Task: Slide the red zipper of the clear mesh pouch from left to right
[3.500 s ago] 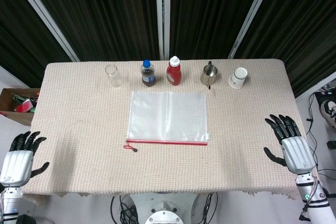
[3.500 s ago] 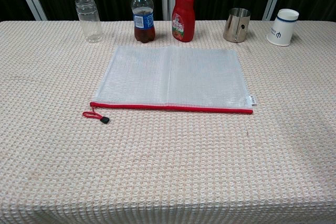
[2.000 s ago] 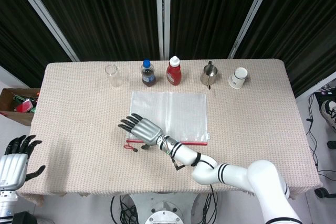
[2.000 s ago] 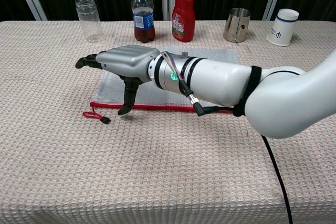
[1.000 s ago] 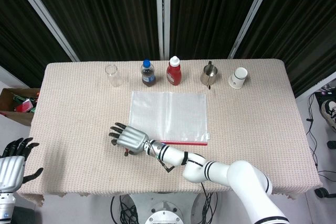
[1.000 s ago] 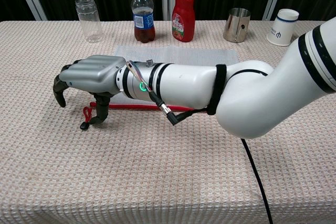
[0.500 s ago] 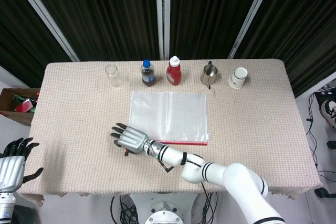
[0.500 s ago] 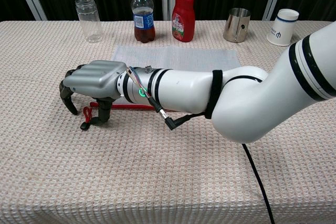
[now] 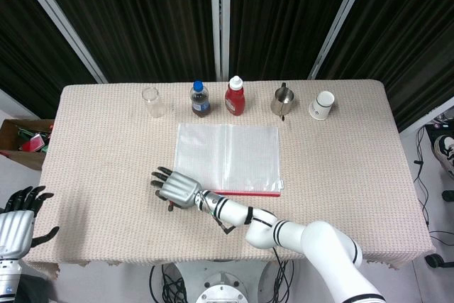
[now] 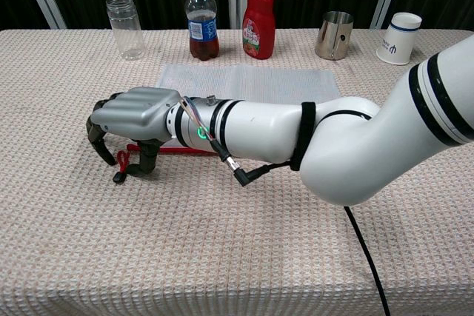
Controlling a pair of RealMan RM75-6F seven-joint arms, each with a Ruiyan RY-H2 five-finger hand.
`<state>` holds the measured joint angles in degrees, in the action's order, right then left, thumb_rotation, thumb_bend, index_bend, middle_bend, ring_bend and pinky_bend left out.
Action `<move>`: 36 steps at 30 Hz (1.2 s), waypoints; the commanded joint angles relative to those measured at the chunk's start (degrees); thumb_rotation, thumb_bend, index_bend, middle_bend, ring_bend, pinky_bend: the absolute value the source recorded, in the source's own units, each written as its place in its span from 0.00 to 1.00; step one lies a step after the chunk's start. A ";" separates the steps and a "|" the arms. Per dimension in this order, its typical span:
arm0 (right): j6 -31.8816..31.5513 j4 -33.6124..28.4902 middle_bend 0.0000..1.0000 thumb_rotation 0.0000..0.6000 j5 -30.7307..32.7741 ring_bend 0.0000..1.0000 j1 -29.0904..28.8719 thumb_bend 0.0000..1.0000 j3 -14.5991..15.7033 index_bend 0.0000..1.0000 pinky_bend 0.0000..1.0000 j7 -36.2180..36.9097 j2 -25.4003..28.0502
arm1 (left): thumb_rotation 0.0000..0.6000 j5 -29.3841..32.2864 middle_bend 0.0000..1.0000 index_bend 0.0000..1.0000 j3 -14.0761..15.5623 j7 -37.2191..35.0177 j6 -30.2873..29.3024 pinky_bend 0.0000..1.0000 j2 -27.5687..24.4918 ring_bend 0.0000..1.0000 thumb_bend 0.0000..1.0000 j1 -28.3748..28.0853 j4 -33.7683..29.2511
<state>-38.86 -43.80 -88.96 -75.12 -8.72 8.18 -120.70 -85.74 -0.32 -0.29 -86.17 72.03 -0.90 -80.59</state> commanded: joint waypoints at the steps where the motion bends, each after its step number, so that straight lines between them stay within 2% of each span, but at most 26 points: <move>1: 0.07 0.02 0.16 1.00 0.18 0.00 -0.02 0.31 -0.10 0.50 0.00 -0.14 -0.10 | 1.00 -0.04 0.14 0.26 0.03 -0.01 0.07 0.13 0.03 0.10 0.13 -0.04 0.06; 7: 0.10 0.43 0.18 1.00 0.39 0.00 -0.16 0.34 -0.15 0.55 0.00 -0.59 -0.37 | 1.00 -0.06 0.14 0.26 -0.09 -0.13 0.22 0.13 0.04 0.10 0.13 -0.22 0.21; 13: -1.31 0.13 0.20 1.00 0.03 0.00 0.25 0.44 0.08 0.60 0.00 -0.73 -0.15 | 1.00 -0.16 0.14 0.26 -0.06 -0.13 0.60 0.13 0.03 0.10 0.13 -0.48 0.20; 21: -5.80 -2.30 0.26 1.00 -1.45 0.00 1.75 0.53 0.77 0.74 0.00 -1.90 1.39 | 1.00 -0.91 0.14 0.26 0.04 -0.79 1.87 0.13 -0.11 0.10 0.13 -1.59 -0.22; 28: -10.47 -8.03 0.27 1.00 -3.09 0.00 3.77 0.54 1.52 0.84 0.00 -3.49 5.04 | 1.00 -3.32 0.14 0.26 0.07 -5.28 4.83 0.13 -0.11 0.10 0.13 -4.75 -0.15; 36: -17.88 -16.12 0.27 1.00 -6.08 0.00 6.98 0.54 2.57 0.87 0.00 -5.06 10.58 | 1.00 -7.42 0.14 0.26 -1.76 -16.19 11.88 0.13 3.37 0.10 0.13 -13.83 3.37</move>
<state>-55.17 -58.41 -94.08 -69.06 -6.50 3.58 -111.41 -91.61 -1.33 -13.64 -76.60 73.96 -11.99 -78.59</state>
